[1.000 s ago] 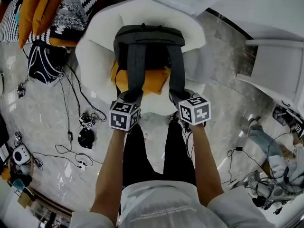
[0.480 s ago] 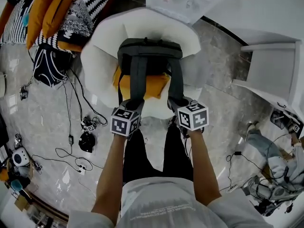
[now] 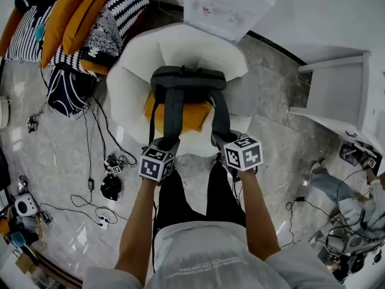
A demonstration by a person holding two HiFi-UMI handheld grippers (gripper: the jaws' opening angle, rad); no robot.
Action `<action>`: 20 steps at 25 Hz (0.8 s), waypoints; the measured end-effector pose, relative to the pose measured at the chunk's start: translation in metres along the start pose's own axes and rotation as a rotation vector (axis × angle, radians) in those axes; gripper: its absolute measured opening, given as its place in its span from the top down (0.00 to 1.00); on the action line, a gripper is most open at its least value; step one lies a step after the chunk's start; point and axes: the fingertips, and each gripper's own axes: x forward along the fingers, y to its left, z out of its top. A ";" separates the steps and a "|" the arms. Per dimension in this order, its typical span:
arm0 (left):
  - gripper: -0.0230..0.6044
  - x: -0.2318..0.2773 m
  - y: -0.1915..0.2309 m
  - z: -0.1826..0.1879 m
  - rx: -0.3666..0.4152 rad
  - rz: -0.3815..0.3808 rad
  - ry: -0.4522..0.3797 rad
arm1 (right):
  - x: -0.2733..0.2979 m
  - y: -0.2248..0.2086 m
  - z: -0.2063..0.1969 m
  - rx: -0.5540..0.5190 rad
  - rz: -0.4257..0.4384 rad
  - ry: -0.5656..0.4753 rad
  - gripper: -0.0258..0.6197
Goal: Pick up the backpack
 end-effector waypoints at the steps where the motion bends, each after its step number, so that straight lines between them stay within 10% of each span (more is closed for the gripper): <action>1: 0.89 -0.003 -0.001 0.000 0.004 0.001 0.002 | -0.003 0.001 0.001 -0.004 0.000 0.001 0.91; 20: 0.89 -0.052 -0.034 0.006 -0.014 -0.008 -0.082 | -0.048 0.031 0.001 -0.116 0.021 0.036 0.91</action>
